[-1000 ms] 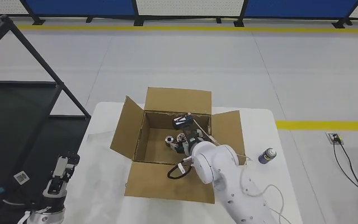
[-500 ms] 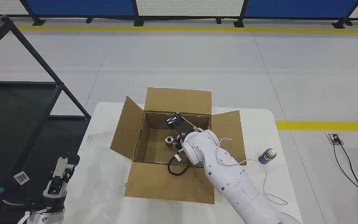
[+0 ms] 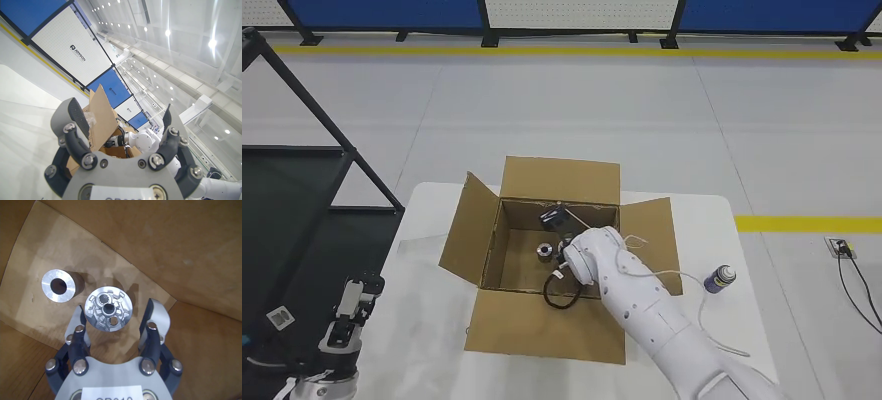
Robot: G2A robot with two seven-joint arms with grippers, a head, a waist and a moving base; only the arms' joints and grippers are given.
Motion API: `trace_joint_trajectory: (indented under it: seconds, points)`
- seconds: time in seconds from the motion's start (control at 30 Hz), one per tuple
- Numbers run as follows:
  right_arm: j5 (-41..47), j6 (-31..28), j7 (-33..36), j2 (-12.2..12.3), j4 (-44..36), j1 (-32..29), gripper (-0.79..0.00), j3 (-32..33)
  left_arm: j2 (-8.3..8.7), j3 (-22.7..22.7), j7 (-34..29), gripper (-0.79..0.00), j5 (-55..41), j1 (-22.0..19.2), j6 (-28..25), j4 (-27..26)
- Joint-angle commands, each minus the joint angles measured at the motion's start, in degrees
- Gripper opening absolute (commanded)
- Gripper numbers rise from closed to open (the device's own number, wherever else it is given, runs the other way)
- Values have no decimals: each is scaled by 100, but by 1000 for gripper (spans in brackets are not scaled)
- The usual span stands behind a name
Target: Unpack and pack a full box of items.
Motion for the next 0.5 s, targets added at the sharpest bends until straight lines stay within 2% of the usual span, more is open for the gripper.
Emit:
trace_joint_trajectory:
  seconds: [0.0, 0.03, 0.07, 0.13, 0.3, 0.47]
  points:
    - [33, -28, -37, -48, 134, 55, -477, -25, 0, 0, 0, 0, 0, 0, 0, 0]
    - [46, -35, -57, -67, 189, 80, -517, -31, 0, 0, 0, 0, 0, 0, 0, 0]
    - [57, -40, -74, -86, 238, 100, -594, -38, 0, 0, 0, 0, 0, 0, 0, 0]
    - [75, -52, -113, -115, 305, 138, -785, -38, 0, 0, 0, 0, 0, 0, 0, 0]
    - [98, -110, -319, -102, 186, 147, -785, 76, 0, 0, 0, 0, 0, 0, 0, 0]
    - [-121, -204, -296, 64, -561, -107, -785, 306, 0, 0, 0, 0, 0, 0, 0, 0]
